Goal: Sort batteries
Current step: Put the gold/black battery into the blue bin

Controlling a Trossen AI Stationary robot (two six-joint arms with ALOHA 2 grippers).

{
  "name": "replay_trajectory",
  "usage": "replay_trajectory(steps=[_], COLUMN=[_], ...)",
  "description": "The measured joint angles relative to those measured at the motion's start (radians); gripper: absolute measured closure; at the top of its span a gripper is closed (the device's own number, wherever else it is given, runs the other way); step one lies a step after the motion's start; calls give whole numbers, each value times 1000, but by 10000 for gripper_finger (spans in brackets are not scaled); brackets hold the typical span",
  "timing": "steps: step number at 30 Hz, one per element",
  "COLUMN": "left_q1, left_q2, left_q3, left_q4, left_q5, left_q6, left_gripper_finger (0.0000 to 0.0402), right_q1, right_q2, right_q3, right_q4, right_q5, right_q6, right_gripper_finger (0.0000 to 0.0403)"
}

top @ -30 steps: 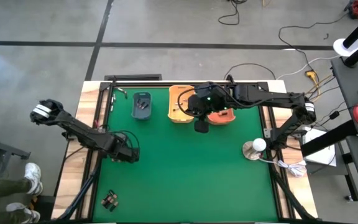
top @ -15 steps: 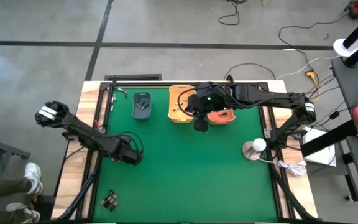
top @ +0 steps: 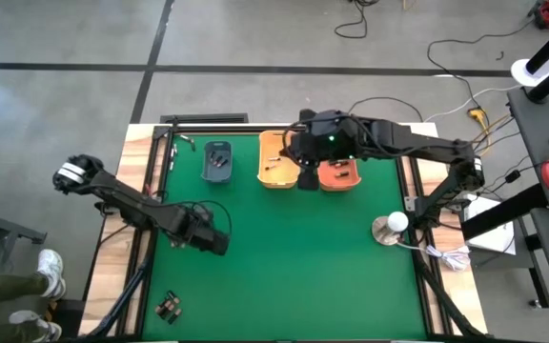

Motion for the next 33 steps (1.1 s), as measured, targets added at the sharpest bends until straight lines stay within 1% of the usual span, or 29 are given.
replay_trajectory(steps=[4, 9, 13, 16, 19, 22, 25, 29, 33], left_q1=[57, 181, 347, 504, 663, 808, 923, 1019, 1062], left_q2=[-3, -6, -7, -7, -7, -7, -7, -7, -7], left_q3=[81, 201, 275, 315, 342, 353, 333, 274, 207], left_q4=[-9, -7, -13, -16, -20, -18, -2, 4, 46], left_q5=[-44, -110, -103, -58, -41, -31, -32, -28, -24], left_q6=[146, 432, 701, 901, 1032, 1112, 1145, 1164, 1148], left_gripper_finger=[386, 387, 387, 388, 388, 388, 388, 388, 388], right_q1=[-1, -2, -1, 8, 26, 49, 76, 113, 137], right_q2=[0, 0, 0, 0, 0, 0, 0, 0, 0], right_q3=[39, 57, 60, 59, 60, 60, 60, 60, 60], right_q4=[3, 22, 17, -14, -57, -116, -168, -215, -232], right_q5=[47, 50, 50, 50, 50, 49, 49, 48, 48], right_q6=[-17, -27, -22, 4, 36, 82, 131, 194, 234], right_gripper_finger=[390, 390, 390, 390, 390, 390, 390, 390, 390])
